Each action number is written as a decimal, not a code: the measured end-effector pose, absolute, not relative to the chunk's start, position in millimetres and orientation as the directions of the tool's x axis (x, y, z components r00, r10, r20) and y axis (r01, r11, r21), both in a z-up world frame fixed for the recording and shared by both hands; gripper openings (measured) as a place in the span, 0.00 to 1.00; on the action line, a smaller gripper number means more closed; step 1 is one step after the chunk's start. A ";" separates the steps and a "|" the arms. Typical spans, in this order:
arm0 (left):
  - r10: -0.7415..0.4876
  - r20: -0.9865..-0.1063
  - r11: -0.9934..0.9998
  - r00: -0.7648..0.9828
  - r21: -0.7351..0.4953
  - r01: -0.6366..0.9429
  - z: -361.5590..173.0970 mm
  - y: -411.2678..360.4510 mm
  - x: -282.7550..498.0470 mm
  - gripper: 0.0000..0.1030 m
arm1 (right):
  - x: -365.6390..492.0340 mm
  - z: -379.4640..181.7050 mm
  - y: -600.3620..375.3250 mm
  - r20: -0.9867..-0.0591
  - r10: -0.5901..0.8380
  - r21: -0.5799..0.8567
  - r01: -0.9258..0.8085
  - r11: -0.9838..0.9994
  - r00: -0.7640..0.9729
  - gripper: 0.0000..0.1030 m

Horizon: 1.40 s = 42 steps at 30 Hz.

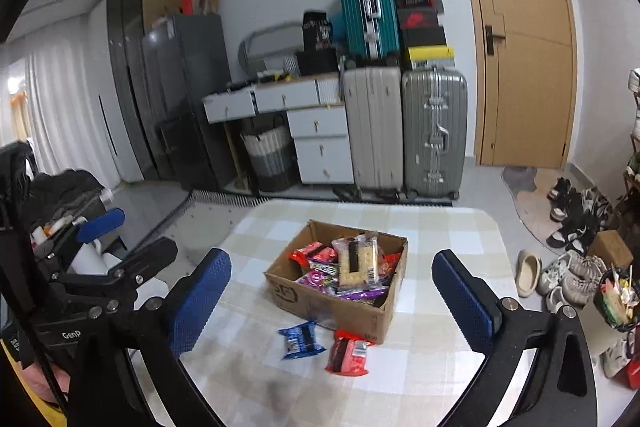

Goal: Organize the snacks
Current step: 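Withdraw both open tools from the box toward the remaining snacks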

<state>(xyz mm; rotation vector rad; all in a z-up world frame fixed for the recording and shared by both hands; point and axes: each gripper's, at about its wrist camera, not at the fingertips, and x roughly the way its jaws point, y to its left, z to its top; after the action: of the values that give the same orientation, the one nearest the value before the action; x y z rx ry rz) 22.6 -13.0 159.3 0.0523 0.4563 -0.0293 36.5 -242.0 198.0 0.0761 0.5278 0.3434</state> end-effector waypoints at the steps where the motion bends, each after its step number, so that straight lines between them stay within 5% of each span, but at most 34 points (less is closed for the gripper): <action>1: -0.004 -0.436 0.998 0.900 0.049 0.028 158.6 -12.5 9.5 0.99 | 22.6 198.0 -244.7 -0.455 0.347 0.167 -0.304 0.938 0.820 1.00; 16: -0.001 -0.445 1.000 0.896 -0.003 0.000 70.0 6.9 -69.5 0.99 | -84.5 120.9 -246.8 -0.266 0.338 0.169 -0.302 0.938 0.903 1.00; 24: -0.037 -0.535 0.997 0.844 -0.072 -0.002 -0.4 18.3 -20.1 0.99 | -49.1 55.1 -243.8 -0.358 0.333 0.200 -0.276 0.940 0.872 1.00; 26: -0.056 -0.591 0.996 0.805 -0.086 0.007 -6.5 15.0 -6.0 0.99 | -30.9 45.6 -241.7 -0.474 0.359 0.254 -0.266 0.930 0.804 1.00; 29: -0.005 -0.596 1.000 0.803 -0.015 -0.005 -12.5 5.1 7.1 0.99 | -19.9 36.8 -241.6 -0.504 0.352 0.260 -0.250 0.933 0.789 1.00; 42: -0.047 -0.650 0.998 0.758 -0.062 0.008 -24.0 -6.4 13.6 0.99 | -12.6 20.8 -241.4 -0.584 0.315 0.262 -0.193 0.946 0.748 1.00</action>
<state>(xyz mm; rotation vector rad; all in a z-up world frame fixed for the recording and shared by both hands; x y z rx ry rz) 13.6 -6.4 -24.0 -0.0567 0.7095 -0.0298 -12.6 -241.4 20.8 0.1904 0.6708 0.2791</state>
